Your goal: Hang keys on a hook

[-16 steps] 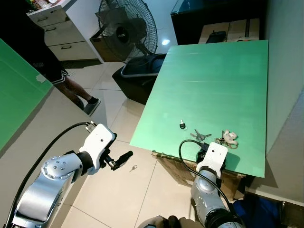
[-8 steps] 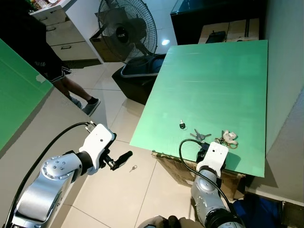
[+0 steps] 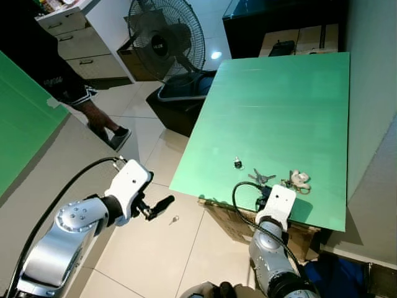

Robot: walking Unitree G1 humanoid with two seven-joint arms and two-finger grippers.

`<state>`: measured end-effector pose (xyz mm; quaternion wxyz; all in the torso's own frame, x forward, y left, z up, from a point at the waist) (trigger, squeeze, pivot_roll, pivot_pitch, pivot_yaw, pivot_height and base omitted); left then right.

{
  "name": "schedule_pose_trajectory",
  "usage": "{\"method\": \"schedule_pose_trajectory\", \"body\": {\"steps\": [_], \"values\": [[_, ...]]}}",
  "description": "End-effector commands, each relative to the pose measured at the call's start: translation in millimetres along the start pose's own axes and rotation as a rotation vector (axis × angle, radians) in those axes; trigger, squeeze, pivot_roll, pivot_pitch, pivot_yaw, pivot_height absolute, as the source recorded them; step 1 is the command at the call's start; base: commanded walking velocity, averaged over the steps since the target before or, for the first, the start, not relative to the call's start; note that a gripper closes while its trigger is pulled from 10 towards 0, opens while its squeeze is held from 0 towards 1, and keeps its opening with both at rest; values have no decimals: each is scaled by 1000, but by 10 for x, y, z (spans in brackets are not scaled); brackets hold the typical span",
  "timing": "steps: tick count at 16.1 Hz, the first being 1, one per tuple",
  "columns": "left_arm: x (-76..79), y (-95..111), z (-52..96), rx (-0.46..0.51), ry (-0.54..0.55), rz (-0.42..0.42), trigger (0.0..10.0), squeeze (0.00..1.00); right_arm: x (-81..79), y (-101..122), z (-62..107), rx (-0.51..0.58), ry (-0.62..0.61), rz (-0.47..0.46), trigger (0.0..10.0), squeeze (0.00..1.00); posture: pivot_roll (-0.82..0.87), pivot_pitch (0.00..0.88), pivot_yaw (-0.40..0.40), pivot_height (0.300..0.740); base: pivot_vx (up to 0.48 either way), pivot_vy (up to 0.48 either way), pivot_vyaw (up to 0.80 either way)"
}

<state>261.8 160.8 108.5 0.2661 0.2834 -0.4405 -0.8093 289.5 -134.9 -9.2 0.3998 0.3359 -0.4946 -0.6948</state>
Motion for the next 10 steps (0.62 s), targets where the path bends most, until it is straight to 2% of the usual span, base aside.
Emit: {"method": "schedule_pose_trajectory", "body": {"steps": [1, 6, 9, 10], "values": [[-49, -81, 49, -45, 12, -4, 10000, 0, -187, -93, 154, -28, 44, -23, 0, 0, 9, 132, 400, 740, 0, 0, 0], [-46, -87, 47, -48, 8, -7, 10000, 0, -219, -35, 164, 2, 54, -42, 0, 0, 7, 138, 400, 740, 0, 0, 0], [-36, -79, 22, -43, 3, -4, 10000, 0, -342, 341, 133, 167, 102, -31, 0, 0, -6, 138, 400, 740, 0, 0, 0], [-35, -78, 19, -43, 3, -4, 10000, 0, -358, 389, 133, 188, 109, -29, 0, 0, -6, 138, 400, 740, 0, 0, 0]]}}
Point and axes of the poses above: a point about 5 cm out from each wrist's last joint towards the gripper, its own z axis pointing back from the gripper into the wrist, its own y axis along the axis of the wrist's last joint, x = y × z, the point moved 3 cm from there along -z, pointing out of the wrist towards the gripper, and after that the axes turned 4 degrees about -z, right-handed, at the moved point
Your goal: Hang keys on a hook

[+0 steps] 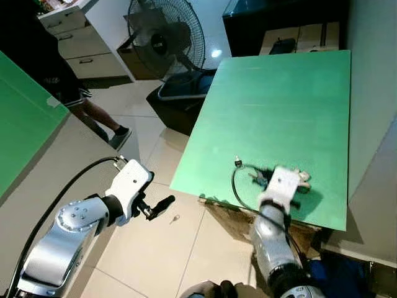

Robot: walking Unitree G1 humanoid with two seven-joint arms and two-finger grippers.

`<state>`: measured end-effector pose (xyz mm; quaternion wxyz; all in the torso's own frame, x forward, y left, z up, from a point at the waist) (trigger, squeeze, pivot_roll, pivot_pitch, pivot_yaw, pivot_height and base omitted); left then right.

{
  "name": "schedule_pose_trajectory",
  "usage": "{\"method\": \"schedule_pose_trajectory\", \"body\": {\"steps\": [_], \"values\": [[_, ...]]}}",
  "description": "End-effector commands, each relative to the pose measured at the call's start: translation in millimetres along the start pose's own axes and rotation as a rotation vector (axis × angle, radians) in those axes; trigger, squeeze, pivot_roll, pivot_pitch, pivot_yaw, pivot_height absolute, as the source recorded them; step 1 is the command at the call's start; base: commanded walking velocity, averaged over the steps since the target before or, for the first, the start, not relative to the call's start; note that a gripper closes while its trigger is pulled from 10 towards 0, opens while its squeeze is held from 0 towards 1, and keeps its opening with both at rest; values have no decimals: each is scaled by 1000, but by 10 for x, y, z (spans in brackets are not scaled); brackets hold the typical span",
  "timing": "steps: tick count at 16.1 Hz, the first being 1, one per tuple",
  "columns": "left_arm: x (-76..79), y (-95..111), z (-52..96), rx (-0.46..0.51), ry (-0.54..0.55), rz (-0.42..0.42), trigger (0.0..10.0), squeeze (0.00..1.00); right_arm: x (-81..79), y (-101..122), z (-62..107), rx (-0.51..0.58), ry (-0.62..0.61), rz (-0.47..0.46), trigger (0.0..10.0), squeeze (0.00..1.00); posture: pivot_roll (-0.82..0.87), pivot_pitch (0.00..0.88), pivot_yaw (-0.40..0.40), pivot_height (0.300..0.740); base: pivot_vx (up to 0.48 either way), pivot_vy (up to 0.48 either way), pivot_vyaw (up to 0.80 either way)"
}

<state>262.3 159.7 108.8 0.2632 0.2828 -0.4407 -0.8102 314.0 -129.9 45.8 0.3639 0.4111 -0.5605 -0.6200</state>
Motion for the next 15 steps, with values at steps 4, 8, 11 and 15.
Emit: {"method": "schedule_pose_trajectory", "body": {"steps": [4, 8, 11, 15], "values": [[-11, -74, -3, -39, -4, 3, 10000, 0, -214, -17, 100, -59, 42, 8, 10000, 0, -16, 146, 400, 740, 0, 0, 0], [-21, -61, 0, -37, -5, -1, 10000, 0, -185, -156, 55, -144, 62, -19, 10000, 1000, -3, 136, 400, 740, 0, 0, 0], [-29, -75, 21, -41, 0, -2, 10000, 0, -148, -169, 29, -152, 60, -24, 10000, 1000, 2, 132, 400, 740, 0, 0, 0], [-22, -91, 35, -45, 3, -1, 10000, 0, -118, -177, 51, -138, 38, -16, 10000, 1000, -1, 130, 400, 740, 0, 0, 0]]}}
Point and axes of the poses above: a point about 5 cm out from each wrist's last joint towards the gripper, its own z axis pointing back from the gripper into the wrist, its own y axis along the axis of the wrist's last joint, x = y × z, the point moved 3 cm from there along -z, pointing out of the wrist towards the gripper, and after that the axes turned 4 degrees about -z, right-handed, at the moved point
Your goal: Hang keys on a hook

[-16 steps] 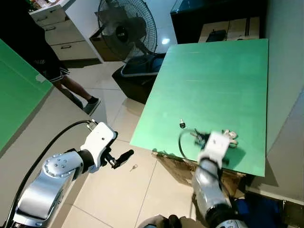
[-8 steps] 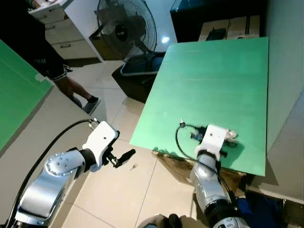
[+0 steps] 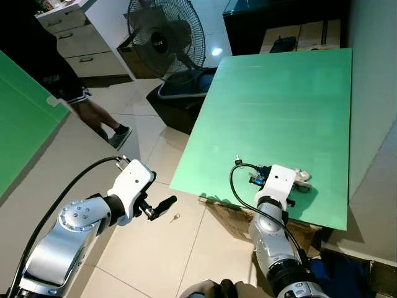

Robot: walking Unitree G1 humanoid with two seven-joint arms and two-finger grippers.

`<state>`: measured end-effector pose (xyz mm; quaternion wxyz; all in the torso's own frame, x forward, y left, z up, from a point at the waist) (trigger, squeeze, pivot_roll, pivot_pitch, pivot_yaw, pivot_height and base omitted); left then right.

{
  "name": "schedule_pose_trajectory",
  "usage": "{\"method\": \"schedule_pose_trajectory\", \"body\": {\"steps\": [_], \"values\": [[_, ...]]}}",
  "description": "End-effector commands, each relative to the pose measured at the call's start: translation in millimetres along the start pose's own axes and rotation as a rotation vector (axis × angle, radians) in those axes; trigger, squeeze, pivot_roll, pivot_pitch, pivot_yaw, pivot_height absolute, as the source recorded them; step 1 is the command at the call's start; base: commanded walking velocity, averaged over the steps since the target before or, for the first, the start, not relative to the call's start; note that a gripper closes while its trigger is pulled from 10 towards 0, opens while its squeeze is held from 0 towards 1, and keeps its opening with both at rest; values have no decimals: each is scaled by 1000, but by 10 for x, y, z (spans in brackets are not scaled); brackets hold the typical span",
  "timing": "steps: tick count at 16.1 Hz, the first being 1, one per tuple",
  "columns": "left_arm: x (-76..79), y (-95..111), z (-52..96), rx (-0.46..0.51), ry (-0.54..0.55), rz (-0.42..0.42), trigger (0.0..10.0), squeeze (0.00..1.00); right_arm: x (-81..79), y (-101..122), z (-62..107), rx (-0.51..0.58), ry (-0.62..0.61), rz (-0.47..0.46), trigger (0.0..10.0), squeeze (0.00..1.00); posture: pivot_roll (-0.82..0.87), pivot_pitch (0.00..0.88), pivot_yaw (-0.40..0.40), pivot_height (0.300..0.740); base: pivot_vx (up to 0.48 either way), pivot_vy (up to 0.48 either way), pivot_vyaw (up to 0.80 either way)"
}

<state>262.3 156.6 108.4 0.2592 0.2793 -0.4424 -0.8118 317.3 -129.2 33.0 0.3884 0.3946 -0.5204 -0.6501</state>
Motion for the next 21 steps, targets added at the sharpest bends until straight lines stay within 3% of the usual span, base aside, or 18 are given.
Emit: {"method": "schedule_pose_trajectory", "body": {"steps": [1, 2, 3, 6, 8, 10, 12, 16, 17, 18, 21], "values": [[-44, -107, 55, -47, 15, 4, 10000, 0, -67, -64, 86, -14, -12, 23, 10000, 1000, -1, 129, 400, 740, 0, 0, 0], [-41, -109, 57, -47, 14, 5, 10000, 0, 40, -97, 79, -23, -85, 75, 10000, 1000, -3, 125, 400, 740, 0, 0, 0], [-39, -109, 59, -47, 12, 5, 10000, 0, 188, -112, 50, -20, -162, 114, 10000, 0, -3, 123, 400, 740, 0, 0, 0], [-48, -108, 64, -49, 11, 3, 10000, 0, 268, -123, 7, -39, -186, 50, 10000, 0, 0, 120, 400, 740, 0, 0, 0], [-57, -104, 68, -50, 10, -3, 10000, 0, 362, -104, -54, -61, -223, -101, 10000, 0, 0, 119, 400, 740, 0, 0, 0], [-59, -107, 71, -51, 11, -5, 10000, 0, 370, -72, -81, -49, -224, -88, 10000, 0, 3, 114, 400, 740, 0, 0, 0], [-62, -113, 75, -52, 12, -6, 10000, 0, 380, -100, -90, -60, -225, 4, 10000, 0, 1, 111, 400, 740, 0, 0, 0], [-56, -116, 79, -52, 11, -3, 10000, 0, 336, -237, -14, -116, -201, -49, 10000, 0, -1, 109, 400, 740, 0, 0, 0], [-55, -115, 79, -52, 10, -3, 10000, 0, 337, -249, -3, -120, -197, -71, 471, 0, 0, 109, 400, 740, 0, 0, 0], [-55, -115, 77, -53, 8, -4, 10000, 0, 351, -268, 14, -124, -199, -110, 0, 0, 0, 109, 400, 740, 0, 0, 0], [-59, -117, 78, -55, 3, -6, 10000, 0, 362, -292, 34, -127, -206, -100, 0, 0, -2, 114, 400, 740, 0, 0, 0]]}}
Point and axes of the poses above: a point about 5 cm out from each wrist's last joint towards the gripper, its own z axis pointing back from the gripper into the wrist, its own y axis along the axis of the wrist's last joint, x = y × z, the point moved 3 cm from there along -z, pointing out of the wrist towards the gripper, and after that the axes turned 4 degrees about -z, right-handed, at the moved point
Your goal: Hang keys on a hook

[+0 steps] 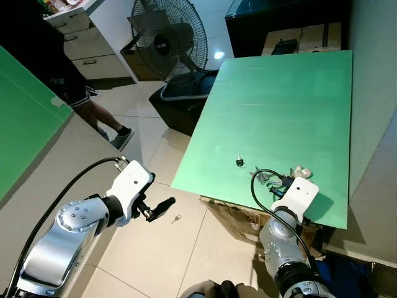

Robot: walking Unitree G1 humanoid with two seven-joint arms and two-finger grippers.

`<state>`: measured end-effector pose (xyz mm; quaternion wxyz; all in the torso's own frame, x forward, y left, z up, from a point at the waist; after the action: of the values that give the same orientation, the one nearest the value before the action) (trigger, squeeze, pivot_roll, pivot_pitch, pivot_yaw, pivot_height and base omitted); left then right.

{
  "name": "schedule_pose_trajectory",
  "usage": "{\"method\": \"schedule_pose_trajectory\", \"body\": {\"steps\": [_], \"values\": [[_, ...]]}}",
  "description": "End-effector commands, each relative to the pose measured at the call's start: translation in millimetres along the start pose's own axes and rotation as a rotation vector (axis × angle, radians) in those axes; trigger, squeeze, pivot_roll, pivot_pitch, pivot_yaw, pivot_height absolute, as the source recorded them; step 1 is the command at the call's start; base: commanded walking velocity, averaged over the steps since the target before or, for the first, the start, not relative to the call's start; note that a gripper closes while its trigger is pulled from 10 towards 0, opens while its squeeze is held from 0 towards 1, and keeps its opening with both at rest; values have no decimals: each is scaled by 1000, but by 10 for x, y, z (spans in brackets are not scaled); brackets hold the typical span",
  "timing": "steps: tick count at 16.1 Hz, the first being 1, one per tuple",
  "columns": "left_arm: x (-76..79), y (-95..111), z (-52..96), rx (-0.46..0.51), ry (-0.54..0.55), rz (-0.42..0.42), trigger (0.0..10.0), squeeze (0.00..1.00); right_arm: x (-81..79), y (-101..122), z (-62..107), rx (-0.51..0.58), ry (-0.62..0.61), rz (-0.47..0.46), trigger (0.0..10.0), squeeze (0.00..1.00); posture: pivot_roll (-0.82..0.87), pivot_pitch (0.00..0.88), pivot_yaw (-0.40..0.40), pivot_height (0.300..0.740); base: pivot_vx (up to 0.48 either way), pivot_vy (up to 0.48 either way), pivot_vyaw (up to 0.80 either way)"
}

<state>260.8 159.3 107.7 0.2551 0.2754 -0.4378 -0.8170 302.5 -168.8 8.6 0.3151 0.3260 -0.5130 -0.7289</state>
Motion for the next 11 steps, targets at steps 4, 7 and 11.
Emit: {"method": "schedule_pose_trajectory", "body": {"steps": [4, 7, 11], "values": [[-47, -98, 52, -47, 8, -1, 10000, 0, -48, -132, 115, -37, 16, -12, 0, 0, -5, 115, 400, 740, 0, 0, 0], [-39, -95, 46, -45, 4, 1, 10000, 0, -103, -107, 149, 7, 58, 60, 0, 0, -9, 115, 400, 740, 0, 0, 0], [-12, -94, 18, -40, 1, 9, 10000, 0, -350, 7, 209, 166, 191, 369, 0, 0, -20, 124, 400, 740, 0, 0, 0]]}}
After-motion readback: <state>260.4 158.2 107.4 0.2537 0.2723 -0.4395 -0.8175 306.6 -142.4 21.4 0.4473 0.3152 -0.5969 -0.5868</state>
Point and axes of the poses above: a point about 5 cm out from each wrist's last joint towards the gripper, its own z axis pointing back from the gripper into the wrist, its own y axis along the axis of the wrist's last joint, x = y × z, the point moved 3 cm from there along -z, pointing out of the wrist towards the gripper, and after that the axes turned 4 degrees about -z, right-handed, at the moved point
